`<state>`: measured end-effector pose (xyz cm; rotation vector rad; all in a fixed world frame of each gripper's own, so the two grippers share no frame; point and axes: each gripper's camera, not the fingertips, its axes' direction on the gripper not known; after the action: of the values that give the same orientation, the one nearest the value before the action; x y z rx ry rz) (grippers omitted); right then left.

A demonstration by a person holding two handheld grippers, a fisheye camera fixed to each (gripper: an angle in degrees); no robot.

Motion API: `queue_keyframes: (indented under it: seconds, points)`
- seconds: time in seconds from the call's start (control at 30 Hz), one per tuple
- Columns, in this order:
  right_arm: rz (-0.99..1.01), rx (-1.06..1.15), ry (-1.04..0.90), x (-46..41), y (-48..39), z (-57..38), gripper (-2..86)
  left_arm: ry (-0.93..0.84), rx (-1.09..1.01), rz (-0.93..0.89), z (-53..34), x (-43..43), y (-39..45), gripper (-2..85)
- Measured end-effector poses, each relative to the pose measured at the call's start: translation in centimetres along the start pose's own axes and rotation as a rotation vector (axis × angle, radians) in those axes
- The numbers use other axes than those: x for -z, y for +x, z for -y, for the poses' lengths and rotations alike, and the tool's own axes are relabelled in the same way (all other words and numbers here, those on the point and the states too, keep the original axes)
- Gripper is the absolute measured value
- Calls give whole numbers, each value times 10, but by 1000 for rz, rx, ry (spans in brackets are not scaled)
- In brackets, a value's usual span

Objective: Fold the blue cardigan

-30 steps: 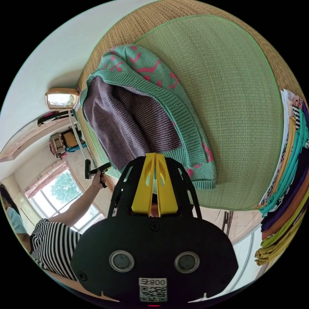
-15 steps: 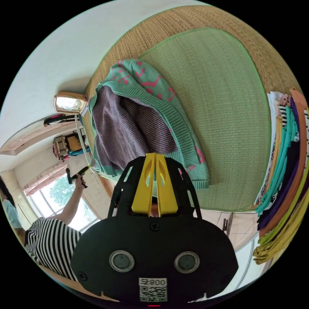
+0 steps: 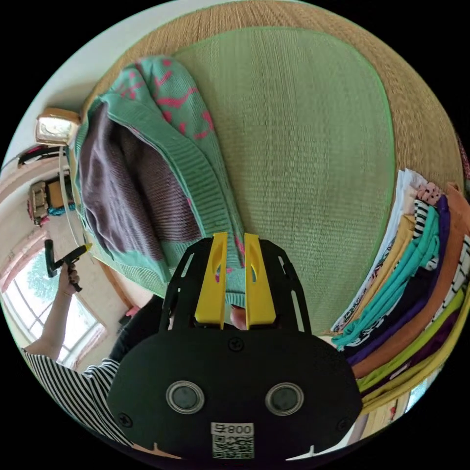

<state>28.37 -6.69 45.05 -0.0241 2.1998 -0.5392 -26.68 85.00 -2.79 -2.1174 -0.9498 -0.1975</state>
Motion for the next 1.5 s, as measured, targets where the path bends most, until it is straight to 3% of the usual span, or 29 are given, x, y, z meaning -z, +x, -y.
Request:
queue_keyframes:
  seconds: [0.4,0.6,0.83,1.2,1.5]
  points:
    - [112,35,-92,-23,7,29,31,-145,-165,-133,50,-87,88,4]
    - [212,60,-83,-7,5,35,17,-196,-405,-281,72,-132,159,23]
    - [214,45,-61,-4,-8,43,18,-273,-506,-172,105,-195,222,44]
    - [235,83,-80,10,-53,58,9,-275,-438,-264,108,-207,197,6]
    - [54,258,66,142,-125,60,6,-131,-406,-418,65,-143,138,2]
